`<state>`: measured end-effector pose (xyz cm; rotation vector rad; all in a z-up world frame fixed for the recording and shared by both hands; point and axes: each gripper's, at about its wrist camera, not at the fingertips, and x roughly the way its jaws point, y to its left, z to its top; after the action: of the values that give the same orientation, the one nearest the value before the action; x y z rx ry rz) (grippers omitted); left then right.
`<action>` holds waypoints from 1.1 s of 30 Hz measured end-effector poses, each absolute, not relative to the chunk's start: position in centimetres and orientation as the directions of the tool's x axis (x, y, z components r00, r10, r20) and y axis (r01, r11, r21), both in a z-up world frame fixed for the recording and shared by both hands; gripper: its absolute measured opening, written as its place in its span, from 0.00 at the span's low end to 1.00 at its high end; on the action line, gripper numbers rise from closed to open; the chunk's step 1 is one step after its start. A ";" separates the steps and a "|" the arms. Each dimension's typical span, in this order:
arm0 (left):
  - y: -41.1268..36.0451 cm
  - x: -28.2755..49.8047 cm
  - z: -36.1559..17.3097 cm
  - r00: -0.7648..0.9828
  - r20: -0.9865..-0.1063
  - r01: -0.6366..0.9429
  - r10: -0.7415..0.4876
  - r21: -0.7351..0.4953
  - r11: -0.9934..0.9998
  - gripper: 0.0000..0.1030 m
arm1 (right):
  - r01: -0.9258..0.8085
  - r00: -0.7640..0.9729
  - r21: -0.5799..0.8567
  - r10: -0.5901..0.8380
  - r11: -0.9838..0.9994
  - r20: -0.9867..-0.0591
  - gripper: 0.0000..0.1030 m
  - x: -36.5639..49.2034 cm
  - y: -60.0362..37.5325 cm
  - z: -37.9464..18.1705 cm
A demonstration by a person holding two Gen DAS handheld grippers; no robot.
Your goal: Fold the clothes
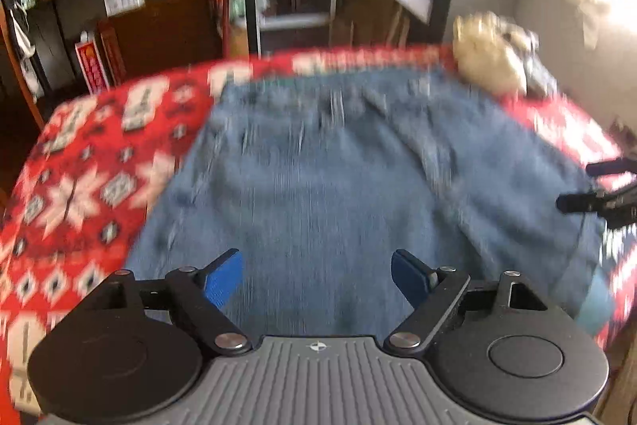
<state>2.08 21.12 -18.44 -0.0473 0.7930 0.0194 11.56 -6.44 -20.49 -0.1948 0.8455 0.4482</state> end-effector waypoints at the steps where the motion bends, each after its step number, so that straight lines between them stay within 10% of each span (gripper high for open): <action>1: 21.2 3.0 -18.5 0.708 -0.706 -0.033 -0.004 -0.039 0.999 0.65 | -0.460 0.589 0.008 0.312 0.888 -0.746 1.00 12.0 -6.2 -20.2; 5: 21.2 6.9 -19.8 0.692 -0.721 -0.009 -0.022 -0.039 0.999 0.29 | -0.476 0.623 0.001 0.337 0.880 -0.706 1.00 13.8 -4.8 -19.6; 33: 20.2 -2.0 -20.7 0.598 -0.801 -0.017 -0.040 -0.063 0.998 0.33 | -0.485 0.518 0.014 0.300 0.874 -0.801 0.99 7.1 -6.6 -22.5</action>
<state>-2.00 20.17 -20.69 -0.0662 0.9302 -0.0136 7.05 -6.55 -22.47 -0.2226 0.9129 0.4754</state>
